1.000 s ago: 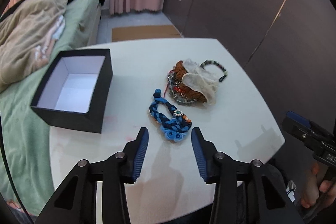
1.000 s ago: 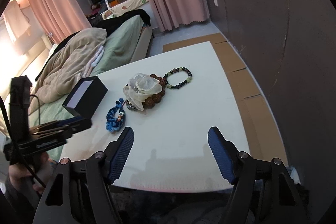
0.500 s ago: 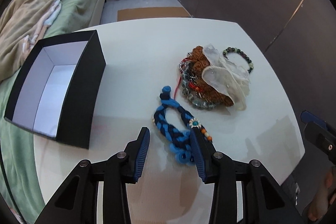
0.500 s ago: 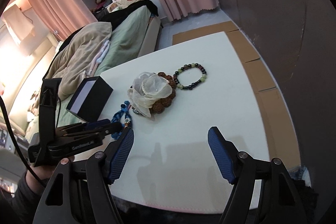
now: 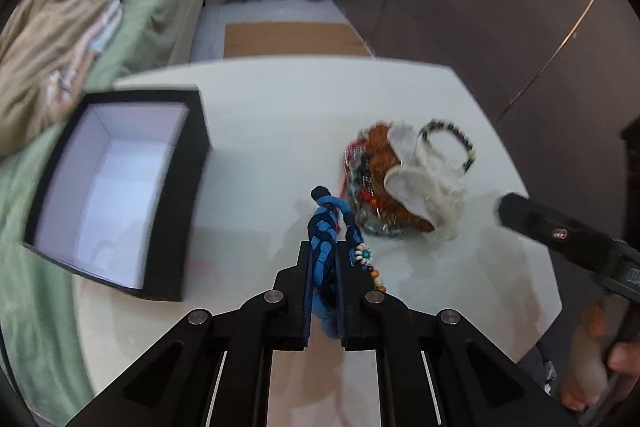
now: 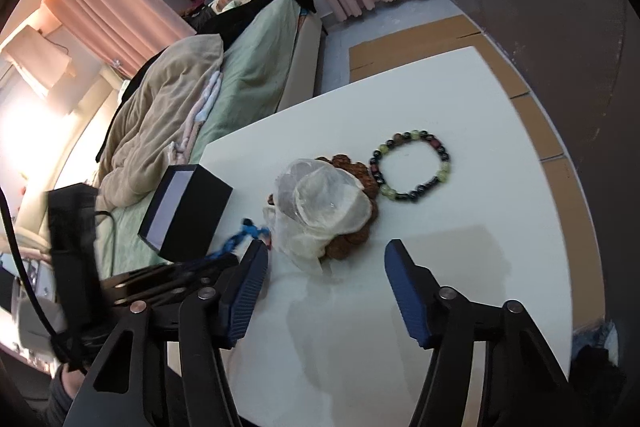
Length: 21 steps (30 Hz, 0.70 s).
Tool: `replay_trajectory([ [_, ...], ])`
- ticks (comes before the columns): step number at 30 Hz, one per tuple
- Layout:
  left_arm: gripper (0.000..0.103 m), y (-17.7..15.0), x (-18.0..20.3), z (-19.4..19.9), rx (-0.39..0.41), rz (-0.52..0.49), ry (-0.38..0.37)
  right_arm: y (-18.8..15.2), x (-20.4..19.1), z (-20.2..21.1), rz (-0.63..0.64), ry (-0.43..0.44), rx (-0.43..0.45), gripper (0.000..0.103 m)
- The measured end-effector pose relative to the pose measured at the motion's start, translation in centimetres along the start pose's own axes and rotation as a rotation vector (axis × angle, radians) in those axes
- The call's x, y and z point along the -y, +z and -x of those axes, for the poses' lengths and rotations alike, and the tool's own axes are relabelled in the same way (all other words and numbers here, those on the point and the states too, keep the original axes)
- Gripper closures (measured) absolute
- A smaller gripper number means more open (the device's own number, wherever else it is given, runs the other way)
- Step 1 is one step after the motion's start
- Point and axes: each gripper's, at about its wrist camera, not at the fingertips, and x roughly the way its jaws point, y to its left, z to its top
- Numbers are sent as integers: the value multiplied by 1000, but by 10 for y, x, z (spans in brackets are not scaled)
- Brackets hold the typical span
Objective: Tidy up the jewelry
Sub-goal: 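Carry the blue bracelet into the black box with left tool while right tool grasps the white pouch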
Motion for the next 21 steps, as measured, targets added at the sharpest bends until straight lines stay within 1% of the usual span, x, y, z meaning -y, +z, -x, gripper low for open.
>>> replay_trajectory([
  [5, 94, 8, -14, 35, 60, 24, -11, 8, -11, -18, 29, -3, -33, 42],
  [11, 94, 15, -34, 68, 118, 52, 2, 11, -24, -42, 78, -65, -78, 42],
  [13, 94, 17, -42, 76, 132, 61, 10, 11, -27, -45, 102, -94, -84, 54],
  [14, 94, 18, -46, 80, 141, 67, 12, 12, -30, -49, 116, -106, -100, 75],
  [15, 94, 18, -51, 83, 146, 72, 13, 13, -32, -51, 122, -108, -119, 91],
  [17, 94, 19, -58, 89, 156, 82, 11, 14, -34, -49, 117, -95, -125, 98],
  [19, 94, 20, -64, 93, 166, 81, 9, 16, -37, -42, 127, -119, -97, 99],
  [21, 94, 22, -72, 99, 175, 89, 8, 19, -38, -31, 109, -82, -74, 100],
])
